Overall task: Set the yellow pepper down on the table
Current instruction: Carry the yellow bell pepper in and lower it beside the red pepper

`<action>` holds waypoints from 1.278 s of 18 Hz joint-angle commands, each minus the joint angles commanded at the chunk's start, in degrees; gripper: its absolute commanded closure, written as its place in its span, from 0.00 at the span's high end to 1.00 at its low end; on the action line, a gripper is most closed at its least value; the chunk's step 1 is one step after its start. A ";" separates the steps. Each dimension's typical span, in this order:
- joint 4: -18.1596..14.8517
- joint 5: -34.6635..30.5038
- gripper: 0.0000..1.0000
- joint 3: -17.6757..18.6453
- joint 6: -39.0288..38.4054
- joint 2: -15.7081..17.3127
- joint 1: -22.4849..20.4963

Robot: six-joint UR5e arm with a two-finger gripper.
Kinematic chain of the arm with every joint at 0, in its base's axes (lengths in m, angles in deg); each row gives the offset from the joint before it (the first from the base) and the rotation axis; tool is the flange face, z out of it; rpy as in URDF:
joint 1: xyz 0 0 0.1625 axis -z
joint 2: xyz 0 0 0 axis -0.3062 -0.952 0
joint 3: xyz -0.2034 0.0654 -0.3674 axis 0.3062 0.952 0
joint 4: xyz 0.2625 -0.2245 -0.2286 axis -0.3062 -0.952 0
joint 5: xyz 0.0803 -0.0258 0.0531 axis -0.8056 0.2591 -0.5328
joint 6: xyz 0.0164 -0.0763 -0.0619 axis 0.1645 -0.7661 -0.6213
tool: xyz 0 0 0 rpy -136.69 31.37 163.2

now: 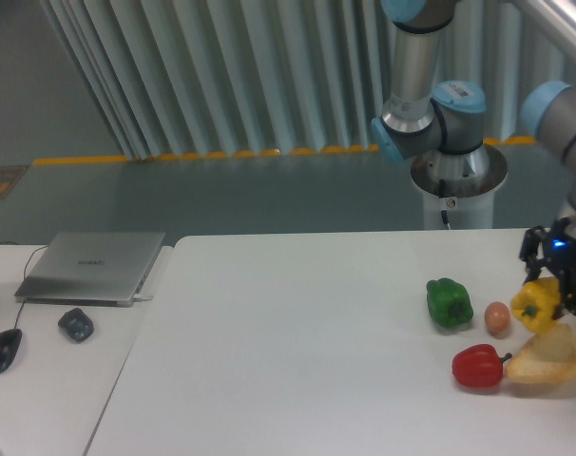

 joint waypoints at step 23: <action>4.14 -6.51 0.97 1.24 -6.18 -1.67 3.70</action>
